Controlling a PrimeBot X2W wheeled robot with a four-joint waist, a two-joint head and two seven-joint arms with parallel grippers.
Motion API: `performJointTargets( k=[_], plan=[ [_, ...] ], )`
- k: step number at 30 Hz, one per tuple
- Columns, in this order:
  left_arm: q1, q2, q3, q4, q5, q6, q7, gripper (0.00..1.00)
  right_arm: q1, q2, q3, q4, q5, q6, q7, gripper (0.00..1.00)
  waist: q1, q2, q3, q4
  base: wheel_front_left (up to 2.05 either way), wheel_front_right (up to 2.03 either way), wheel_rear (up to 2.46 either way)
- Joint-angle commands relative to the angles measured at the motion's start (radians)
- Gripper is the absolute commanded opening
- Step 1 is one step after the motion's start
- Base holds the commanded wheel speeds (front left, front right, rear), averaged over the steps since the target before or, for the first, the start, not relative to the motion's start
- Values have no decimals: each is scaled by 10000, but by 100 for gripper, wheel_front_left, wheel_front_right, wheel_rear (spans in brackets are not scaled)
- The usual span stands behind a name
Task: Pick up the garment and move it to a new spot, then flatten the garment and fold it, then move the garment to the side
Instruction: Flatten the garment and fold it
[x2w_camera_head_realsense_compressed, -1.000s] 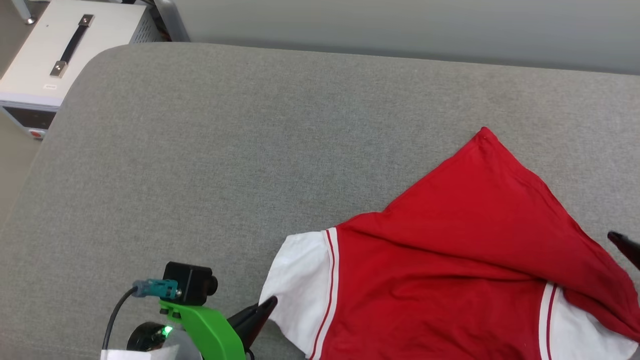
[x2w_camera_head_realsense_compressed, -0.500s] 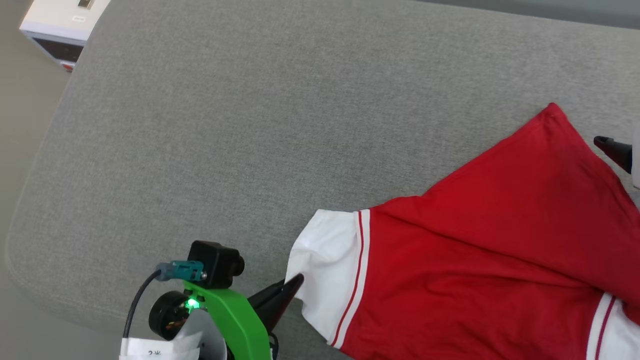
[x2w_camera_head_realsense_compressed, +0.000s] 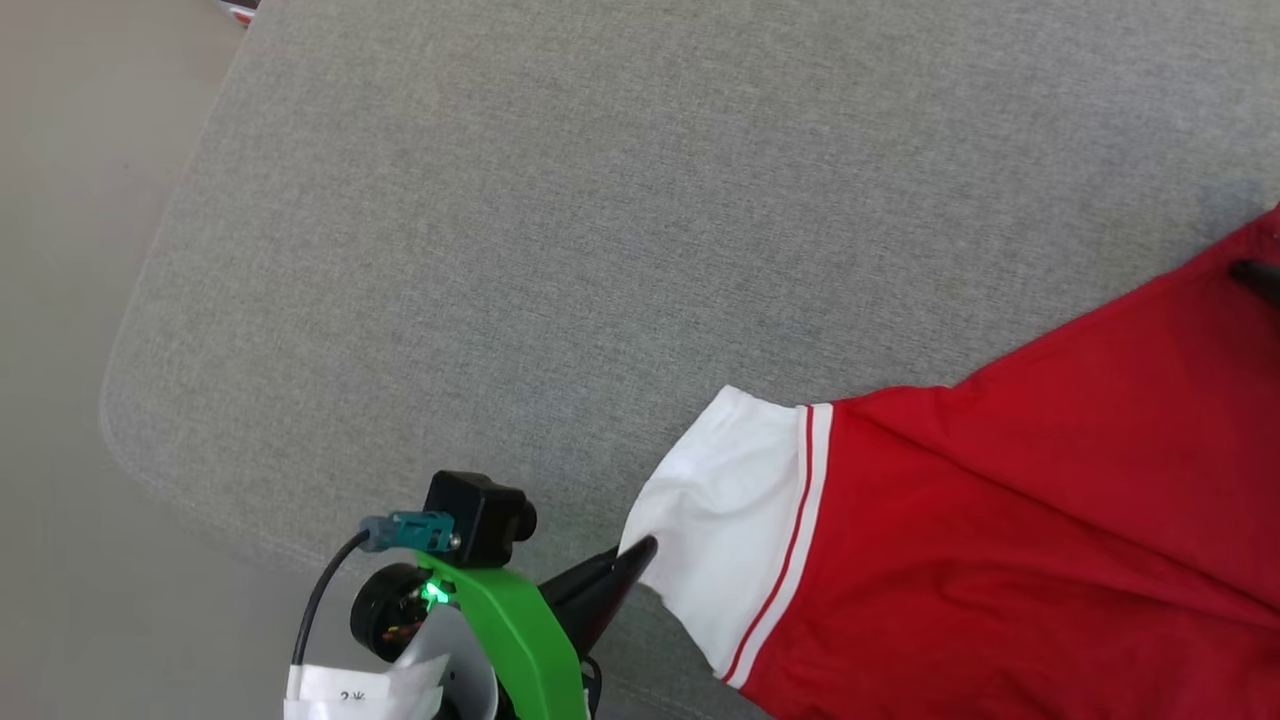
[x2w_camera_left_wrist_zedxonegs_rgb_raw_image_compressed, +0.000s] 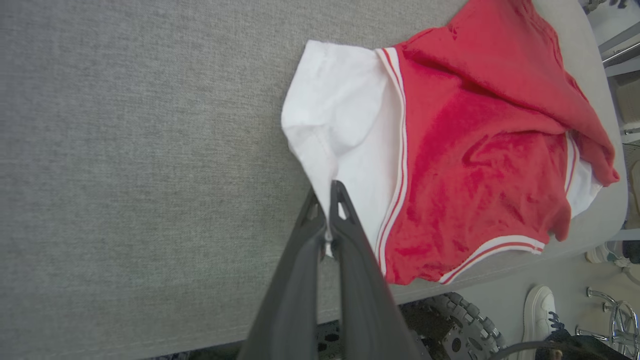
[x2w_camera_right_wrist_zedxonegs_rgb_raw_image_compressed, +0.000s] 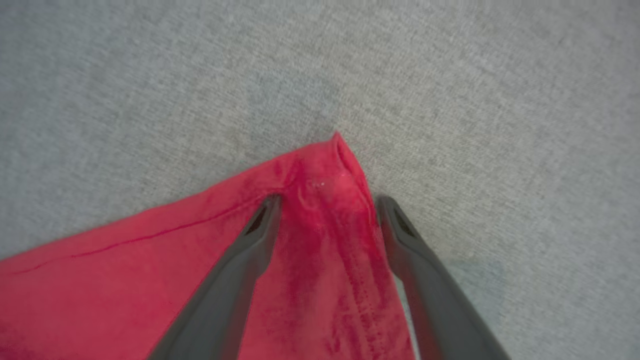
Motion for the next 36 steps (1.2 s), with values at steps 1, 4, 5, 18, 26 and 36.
performJointTargets(
  k=[1,4,5,18,26,36],
  plan=[
    [-212,-73,-10,41,54,-51,-88,0,-70,-70,101,114,-93,-7,92,100,0,0,219,269,0,0,0],
    [-210,-113,-44,123,44,-86,-151,0,107,-196,311,259,-59,-7,206,100,0,0,256,366,0,0,0],
    [-209,-119,-53,148,39,-98,-162,0,168,-222,354,284,-34,-7,223,100,0,0,259,387,0,0,0],
    [-265,-169,107,351,-74,-68,-381,0,265,-144,405,604,225,-7,-957,0,0,0,-9,328,0,0,0],
    [-344,-37,551,311,-112,69,-642,0,-102,108,327,961,331,-7,-2522,0,0,0,-637,-145,0,0,0],
    [-534,540,1247,-20,-27,373,-590,0,-151,212,319,1285,862,-7,-4457,0,0,0,-1856,-1011,0,0,0]
  ],
)
